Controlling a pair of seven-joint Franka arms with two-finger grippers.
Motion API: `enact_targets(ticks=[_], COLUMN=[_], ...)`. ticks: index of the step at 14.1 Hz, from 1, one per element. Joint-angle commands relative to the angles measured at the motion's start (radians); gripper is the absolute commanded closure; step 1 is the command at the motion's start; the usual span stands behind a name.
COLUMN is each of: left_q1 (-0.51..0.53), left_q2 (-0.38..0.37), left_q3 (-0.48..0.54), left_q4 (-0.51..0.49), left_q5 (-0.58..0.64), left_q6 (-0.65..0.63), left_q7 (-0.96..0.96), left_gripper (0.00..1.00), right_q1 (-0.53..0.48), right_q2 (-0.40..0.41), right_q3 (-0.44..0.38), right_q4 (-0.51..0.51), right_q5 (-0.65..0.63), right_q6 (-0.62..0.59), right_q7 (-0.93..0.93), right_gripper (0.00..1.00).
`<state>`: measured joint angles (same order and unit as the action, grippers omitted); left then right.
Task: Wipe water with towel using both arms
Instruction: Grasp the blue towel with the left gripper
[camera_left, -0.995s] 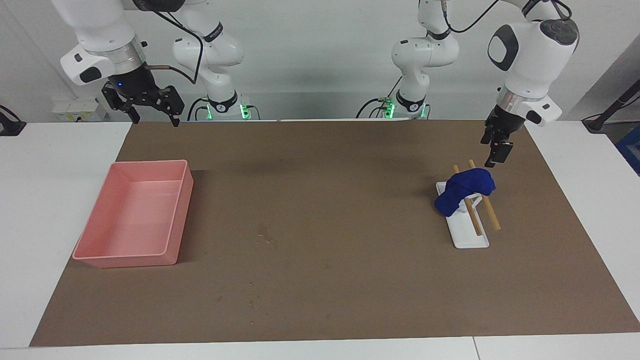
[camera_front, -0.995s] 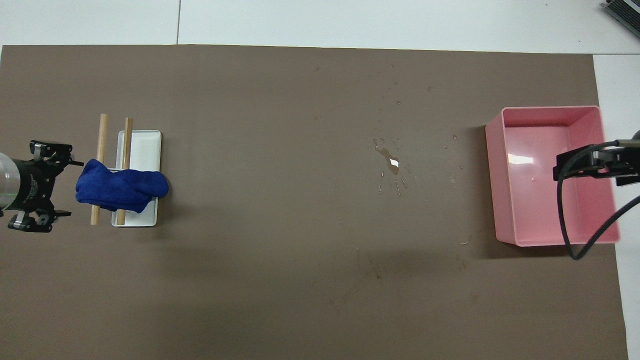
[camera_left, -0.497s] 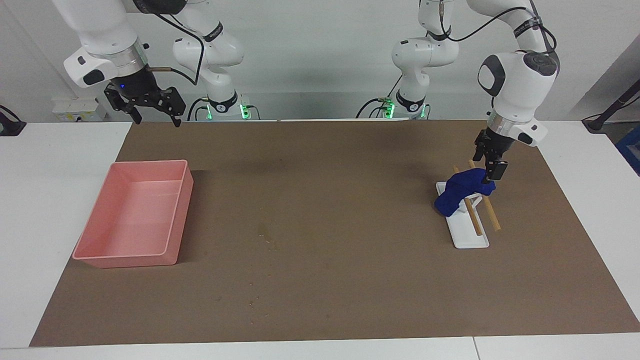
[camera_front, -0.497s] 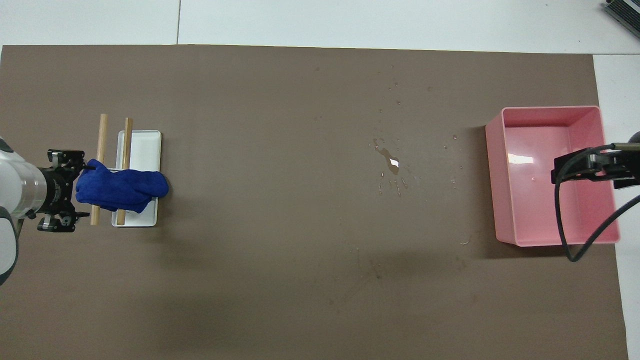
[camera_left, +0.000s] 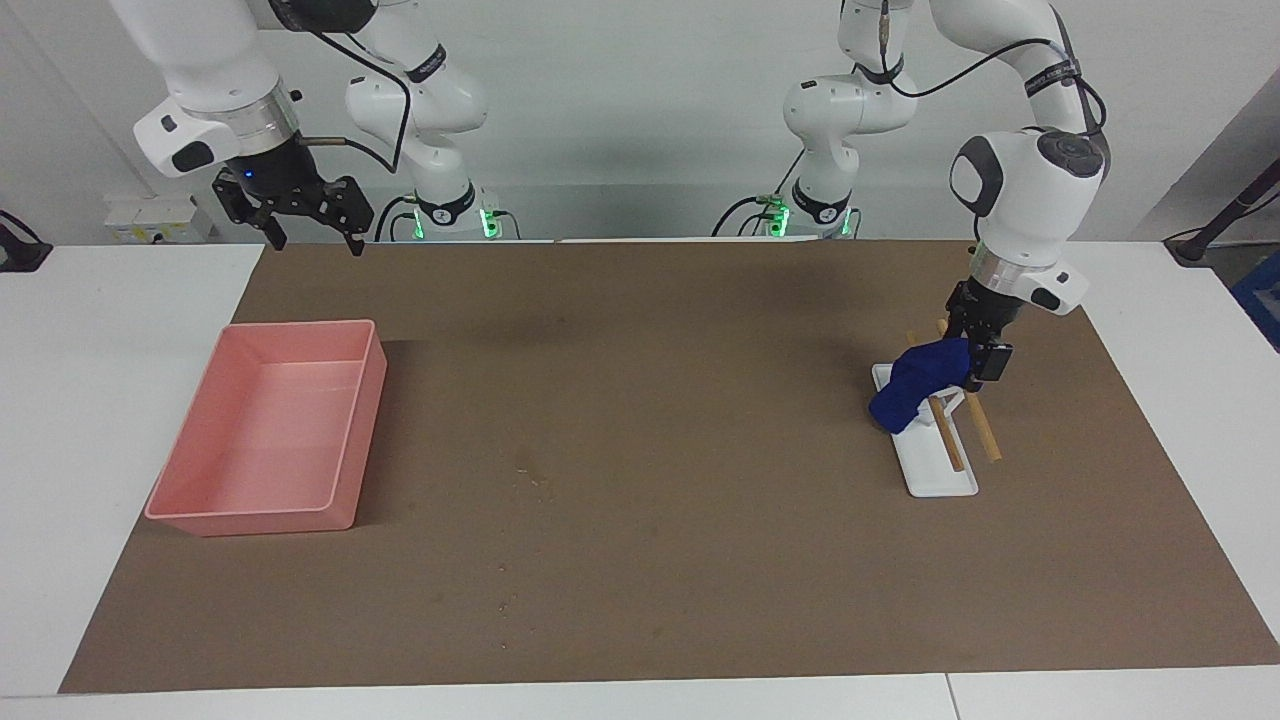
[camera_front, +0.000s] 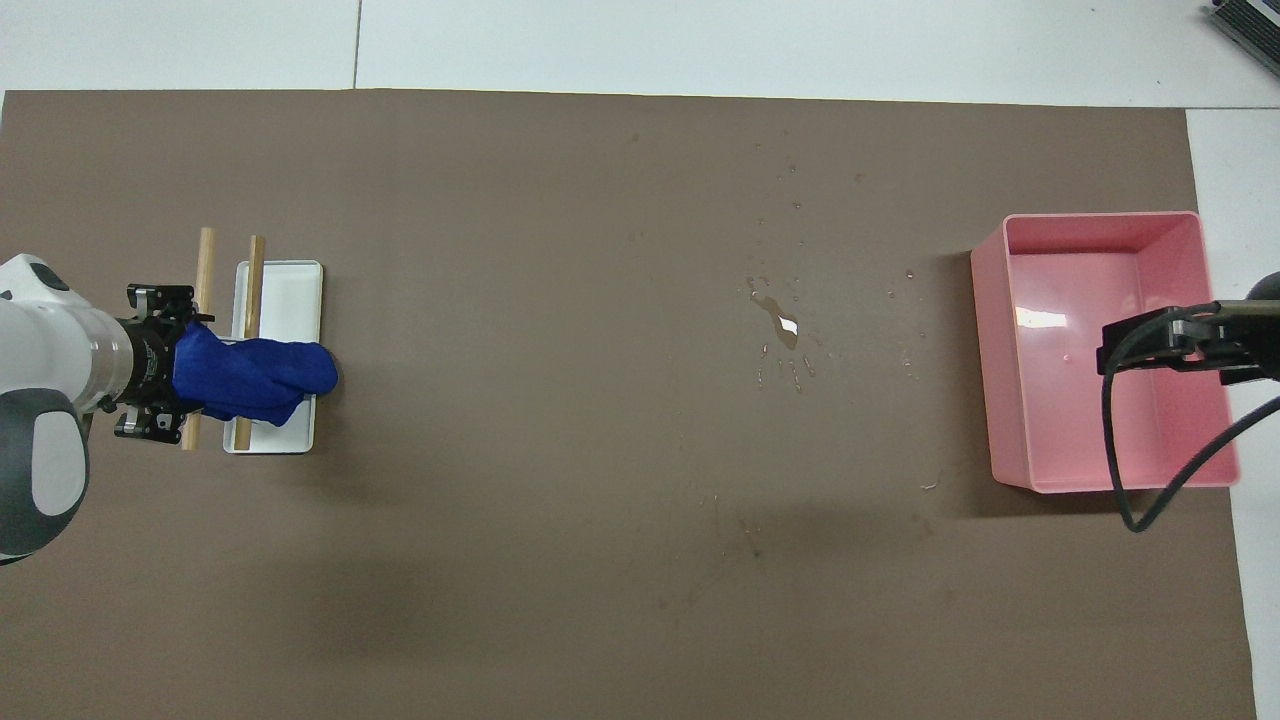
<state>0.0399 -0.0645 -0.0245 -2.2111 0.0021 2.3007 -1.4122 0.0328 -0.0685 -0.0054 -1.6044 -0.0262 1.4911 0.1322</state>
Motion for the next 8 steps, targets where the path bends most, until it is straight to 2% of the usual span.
enact_targets(ticks=[1, 3, 5, 6, 8], left_q1=[-0.009, -0.011, -0.009, -0.009, -0.012], left_q2=[0.014, 0.014, 0.015, 0.015, 0.028], left_q3=[-0.002, -0.002, -0.002, -0.002, -0.003], left_q4=[-0.006, -0.004, -0.001, 0.002, 0.03], left_q5=[0.01, 0.01, 0.01, 0.01, 0.01], left_q6=[0.028, 0.028, 0.028, 0.026, 0.002], left_q7=[-0.025, -0.025, -0.028, -0.028, -0.031], left_gripper=[0.29, 0.66, 0.93, 1.0, 1.0], right_q1=[-0.01, -0.01, -0.01, -0.01, -0.01], right_q2=[-0.031, -0.031, -0.033, -0.037, -0.037], right_q3=[0.005, 0.005, 0.004, 0.005, 0.004], right_q4=[-0.042, -0.042, -0.052, -0.054, -0.055], right_q5=[0.019, 0.019, 0.019, 0.019, 0.019], right_q6=[0.026, 0.026, 0.028, 0.028, 0.034], right_q7=[0.0, 0.0, 0.0, 0.0, 0.0], right_gripper=[0.0, 0.0, 0.0, 0.0, 0.0])
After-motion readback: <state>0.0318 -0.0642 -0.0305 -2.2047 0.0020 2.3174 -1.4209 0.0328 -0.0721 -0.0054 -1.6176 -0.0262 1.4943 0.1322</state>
